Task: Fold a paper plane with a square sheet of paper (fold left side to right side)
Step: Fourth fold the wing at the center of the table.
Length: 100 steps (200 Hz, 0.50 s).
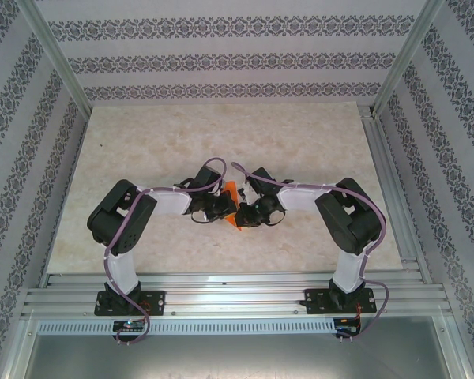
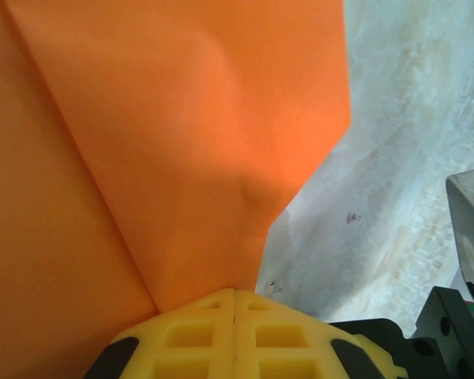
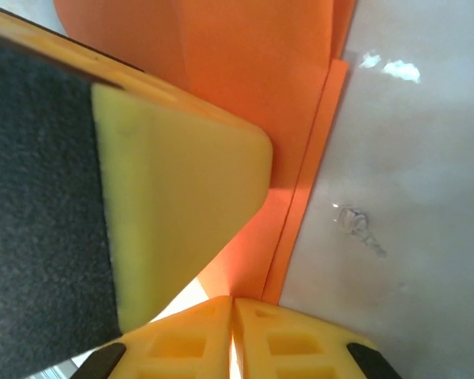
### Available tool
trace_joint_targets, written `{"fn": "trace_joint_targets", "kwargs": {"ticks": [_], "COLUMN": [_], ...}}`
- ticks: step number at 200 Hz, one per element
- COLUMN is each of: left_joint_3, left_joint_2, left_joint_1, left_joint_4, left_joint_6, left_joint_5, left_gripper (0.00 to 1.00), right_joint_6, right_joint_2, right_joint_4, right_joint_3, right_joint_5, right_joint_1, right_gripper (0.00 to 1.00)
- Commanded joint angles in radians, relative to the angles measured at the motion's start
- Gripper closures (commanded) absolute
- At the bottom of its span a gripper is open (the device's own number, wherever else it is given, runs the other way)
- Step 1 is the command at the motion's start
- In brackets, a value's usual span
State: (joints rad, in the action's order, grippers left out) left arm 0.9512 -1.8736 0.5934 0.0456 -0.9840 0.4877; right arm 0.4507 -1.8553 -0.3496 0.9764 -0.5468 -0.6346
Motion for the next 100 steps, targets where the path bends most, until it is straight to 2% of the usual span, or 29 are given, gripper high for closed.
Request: {"fn": "trace_joint_targets", "kwargs": {"ticks": [1, 65, 100], "left_joint_3": [0.032, 0.11, 0.131], "left_joint_2": [-0.03, -0.074, -0.121], "left_joint_1": [-0.037, -0.102, -0.144], "left_joint_4": [0.053, 0.072, 0.03], "left_joint_6": [0.054, 0.109, 0.116], "left_joint_5": [-0.091, -0.102, -0.095], "left_gripper": [1.0, 1.0, 1.0], "right_joint_6": [-0.018, -0.03, -0.029], "right_joint_2": [-0.072, -0.071, -0.068], "right_joint_4": [-0.106, -0.133, -0.133], "right_joint_3": [-0.037, -0.034, -0.039], "right_joint_5": [0.139, 0.163, 0.165], "right_joint_1": [-0.025, -0.035, -0.037], "right_gripper": [0.89, 0.89, 0.89]}}
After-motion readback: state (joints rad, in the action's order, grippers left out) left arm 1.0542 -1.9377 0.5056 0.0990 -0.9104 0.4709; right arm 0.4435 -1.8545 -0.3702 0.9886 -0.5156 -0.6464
